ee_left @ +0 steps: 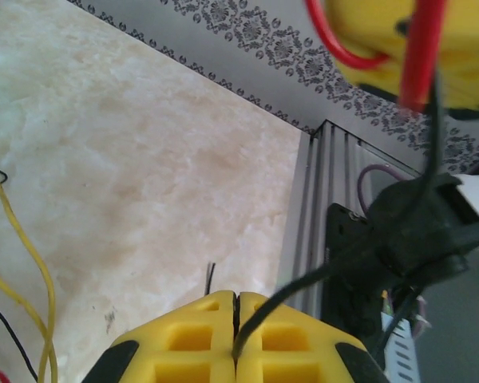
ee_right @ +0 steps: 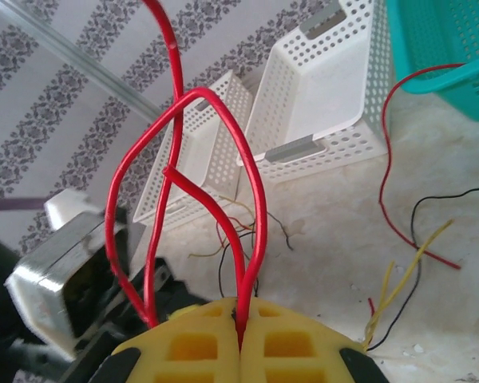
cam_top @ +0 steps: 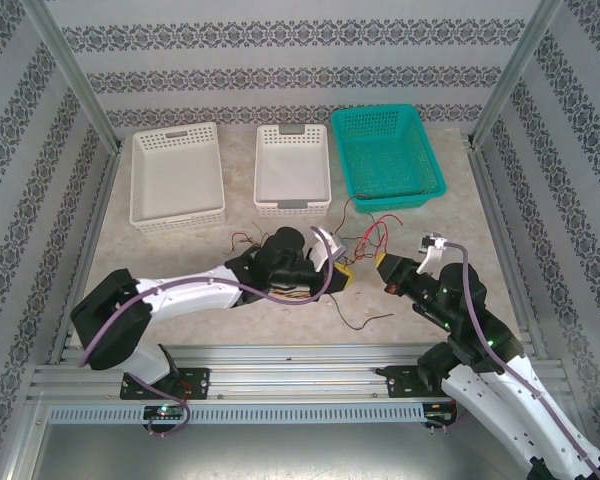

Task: Untangle the cables

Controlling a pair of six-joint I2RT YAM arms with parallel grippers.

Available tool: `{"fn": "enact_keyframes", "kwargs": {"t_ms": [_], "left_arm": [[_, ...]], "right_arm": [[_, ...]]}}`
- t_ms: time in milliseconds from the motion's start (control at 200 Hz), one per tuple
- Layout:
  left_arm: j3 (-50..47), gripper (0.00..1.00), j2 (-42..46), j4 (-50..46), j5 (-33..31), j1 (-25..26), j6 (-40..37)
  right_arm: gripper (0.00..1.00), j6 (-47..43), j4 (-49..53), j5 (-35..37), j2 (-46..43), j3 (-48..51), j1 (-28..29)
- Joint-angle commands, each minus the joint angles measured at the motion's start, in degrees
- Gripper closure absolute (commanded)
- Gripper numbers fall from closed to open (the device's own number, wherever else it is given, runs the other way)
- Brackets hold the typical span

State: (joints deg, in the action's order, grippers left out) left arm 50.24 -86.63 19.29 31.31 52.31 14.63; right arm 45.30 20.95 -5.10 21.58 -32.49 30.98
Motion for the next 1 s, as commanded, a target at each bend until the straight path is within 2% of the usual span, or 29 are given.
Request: {"fn": "enact_keyframes", "kwargs": {"t_ms": [0,185,440,679,794,879,994], "left_arm": [[-2.2,1.00,6.8,1.8,2.0,-0.8,2.1],[-4.0,1.00,18.7,-6.1,2.6,-2.2,2.4],[-0.3,1.00,30.5,-19.0,2.1,-6.5,0.9],[8.1,1.00,31.1,-28.3,-0.4,-10.3,-3.5],[11.4,1.00,29.5,-29.1,-0.8,-13.4,-4.4],[13.1,1.00,28.5,-28.6,-1.0,-15.3,-4.8],[14.8,1.00,27.5,-30.2,0.0,-16.6,-7.5]], "right_arm": [[1.00,0.7,2.0,4.9,-0.8,-0.3,-0.4],[1.00,1.2,5.3,10.3,-0.2,1.7,-2.9],[1.00,1.8,4.9,8.7,2.1,6.8,-10.9],[1.00,-0.4,1.4,3.1,2.0,8.4,-14.1],[1.00,-3.2,3.6,4.4,3.5,4.2,-14.1],[1.00,-5.1,4.8,5.0,8.2,-0.3,-14.5],[1.00,-6.9,4.3,2.0,20.6,-8.5,-16.5]]}}
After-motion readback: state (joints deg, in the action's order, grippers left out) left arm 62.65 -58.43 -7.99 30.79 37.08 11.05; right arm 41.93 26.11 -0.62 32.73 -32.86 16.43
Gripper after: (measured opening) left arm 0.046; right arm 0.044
